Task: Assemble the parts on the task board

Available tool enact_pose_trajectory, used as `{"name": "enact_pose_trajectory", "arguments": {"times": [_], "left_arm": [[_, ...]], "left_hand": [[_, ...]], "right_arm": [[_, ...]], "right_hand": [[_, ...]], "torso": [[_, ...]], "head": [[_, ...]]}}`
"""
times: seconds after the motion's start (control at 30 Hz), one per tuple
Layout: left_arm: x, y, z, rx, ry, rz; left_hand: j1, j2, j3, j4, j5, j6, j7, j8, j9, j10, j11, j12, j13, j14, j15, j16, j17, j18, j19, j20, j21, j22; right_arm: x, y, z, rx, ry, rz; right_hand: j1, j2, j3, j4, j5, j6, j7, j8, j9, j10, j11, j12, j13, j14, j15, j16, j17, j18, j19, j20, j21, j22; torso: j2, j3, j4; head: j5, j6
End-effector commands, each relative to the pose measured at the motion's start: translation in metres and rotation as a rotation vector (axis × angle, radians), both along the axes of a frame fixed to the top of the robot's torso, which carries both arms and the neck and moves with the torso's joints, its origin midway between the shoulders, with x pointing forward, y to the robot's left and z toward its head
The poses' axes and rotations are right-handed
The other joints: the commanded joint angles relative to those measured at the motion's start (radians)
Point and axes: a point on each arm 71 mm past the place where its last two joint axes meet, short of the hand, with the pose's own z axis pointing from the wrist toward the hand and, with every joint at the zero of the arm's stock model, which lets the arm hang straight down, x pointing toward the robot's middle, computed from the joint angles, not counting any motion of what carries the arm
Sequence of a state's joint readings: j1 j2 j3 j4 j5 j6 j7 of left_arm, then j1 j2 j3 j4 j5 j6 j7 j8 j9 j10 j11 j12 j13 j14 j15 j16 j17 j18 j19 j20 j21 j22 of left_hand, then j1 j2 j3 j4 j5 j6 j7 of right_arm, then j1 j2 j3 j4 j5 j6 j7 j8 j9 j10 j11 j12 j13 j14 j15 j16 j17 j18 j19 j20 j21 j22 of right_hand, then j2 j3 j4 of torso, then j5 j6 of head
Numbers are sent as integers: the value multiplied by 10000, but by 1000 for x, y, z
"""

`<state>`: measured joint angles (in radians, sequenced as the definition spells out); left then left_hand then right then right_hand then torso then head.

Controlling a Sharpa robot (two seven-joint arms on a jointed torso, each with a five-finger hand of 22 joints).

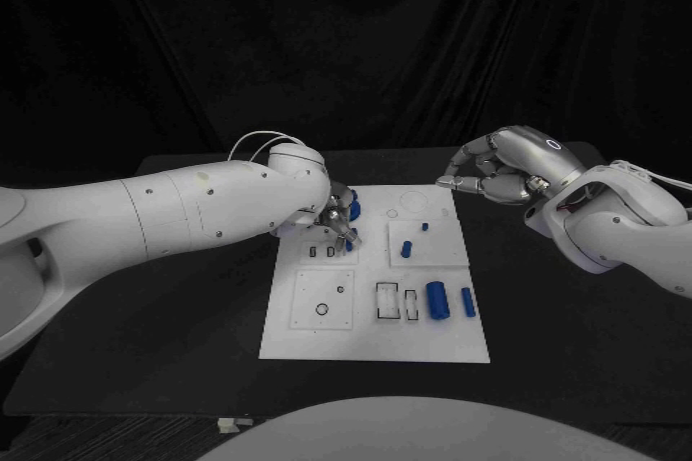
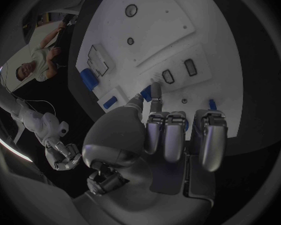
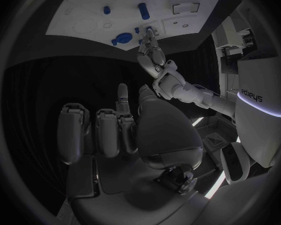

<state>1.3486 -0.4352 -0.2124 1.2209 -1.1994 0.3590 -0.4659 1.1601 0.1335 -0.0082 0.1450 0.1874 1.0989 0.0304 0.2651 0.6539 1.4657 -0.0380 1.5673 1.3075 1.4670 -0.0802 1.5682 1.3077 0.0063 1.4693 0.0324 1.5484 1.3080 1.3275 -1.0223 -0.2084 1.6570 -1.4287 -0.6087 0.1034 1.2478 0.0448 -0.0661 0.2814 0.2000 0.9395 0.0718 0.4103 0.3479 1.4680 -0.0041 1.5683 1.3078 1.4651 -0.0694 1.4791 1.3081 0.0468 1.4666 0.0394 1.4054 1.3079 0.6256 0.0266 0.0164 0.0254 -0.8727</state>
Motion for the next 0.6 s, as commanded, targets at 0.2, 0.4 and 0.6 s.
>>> {"name": "enact_pose_trajectory", "arguments": {"times": [0.2, 0.4, 0.6], "left_arm": [[-1, -1, -2, -69, 168, -173], [-1, -1, -2, -89, 176, -183], [-1, 0, -2, -118, 179, -180]], "left_hand": [[121, -96, 358, -289, 352, 117, -13, -188, 38, 1051, 45, 35, 2633, 1038, 39, 26, 2631, 65, 628, 53, -39, 2229], [190, -210, 757, -569, 482, 121, -19, -331, 65, 1051, 42, 35, 2633, 1038, 35, 26, 2631, 71, 611, 45, -56, 2215], [166, -334, 1056, -753, 552, 111, -4, -435, 84, 1051, 48, 35, 2633, 1038, 40, 26, 2631, 76, 595, 49, -71, 2203]], "right_arm": [[1, 0, -2, -52, 164, -171], [1, 0, -2, -60, 183, -179], [1, -1, -2, -71, 203, -215]], "right_hand": [[82, 27, -30, -24, 106, -59, -18, -43, 18, 1028, -19, 25, 2630, 686, -20, -26, 602, -50, 348, -10, -36, 2077], [103, 49, -26, -19, 185, -61, -17, -48, 21, 1028, -18, 25, 2630, 683, -19, -33, 586, -48, 344, -8, -46, 2074], [133, 63, -22, -22, 257, -63, -18, -52, 23, 1028, -19, 25, 2630, 684, -19, -34, 585, -45, 340, -8, -56, 2071]], "torso": [[1, -4, -4], [-3, -3, 1], [-2, -4, 3]], "head": [[71, 1], [94, 1], [90, 1]]}}
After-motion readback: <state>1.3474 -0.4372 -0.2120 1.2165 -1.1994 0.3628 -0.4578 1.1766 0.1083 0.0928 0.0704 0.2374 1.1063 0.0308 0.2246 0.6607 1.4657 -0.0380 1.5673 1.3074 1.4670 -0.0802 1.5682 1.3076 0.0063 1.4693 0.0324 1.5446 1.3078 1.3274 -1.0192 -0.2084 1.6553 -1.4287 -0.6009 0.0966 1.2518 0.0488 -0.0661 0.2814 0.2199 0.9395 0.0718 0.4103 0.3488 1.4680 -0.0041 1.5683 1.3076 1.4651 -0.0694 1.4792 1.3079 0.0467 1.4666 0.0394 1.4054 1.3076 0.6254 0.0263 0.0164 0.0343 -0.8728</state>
